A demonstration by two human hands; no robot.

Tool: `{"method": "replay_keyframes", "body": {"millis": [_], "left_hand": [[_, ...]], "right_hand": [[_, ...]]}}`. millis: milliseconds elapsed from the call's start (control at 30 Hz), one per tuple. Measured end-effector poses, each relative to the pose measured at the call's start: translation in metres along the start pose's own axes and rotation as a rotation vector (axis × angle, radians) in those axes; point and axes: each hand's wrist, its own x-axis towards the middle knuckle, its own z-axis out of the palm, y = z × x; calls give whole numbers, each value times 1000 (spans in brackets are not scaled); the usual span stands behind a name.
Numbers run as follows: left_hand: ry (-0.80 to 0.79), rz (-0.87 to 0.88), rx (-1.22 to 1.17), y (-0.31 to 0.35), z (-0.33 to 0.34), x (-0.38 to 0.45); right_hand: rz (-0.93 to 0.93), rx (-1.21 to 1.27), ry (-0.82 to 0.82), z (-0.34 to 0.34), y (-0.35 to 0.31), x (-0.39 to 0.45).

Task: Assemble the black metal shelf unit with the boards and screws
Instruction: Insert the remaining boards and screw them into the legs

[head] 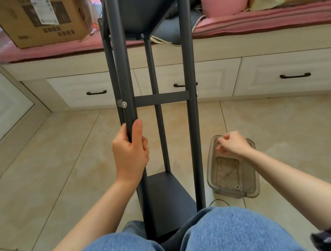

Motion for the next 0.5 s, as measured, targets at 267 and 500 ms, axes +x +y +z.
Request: {"method": "replay_keyframes", "body": {"millis": [267, 500], "left_hand": [[-51, -51, -49, -1, -7, -6], [-91, -62, 6, 0, -11, -12]], "right_hand": [[-128, 526, -44, -73, -144, -62], [-76, 693, -127, -88, -218, -87]]}}
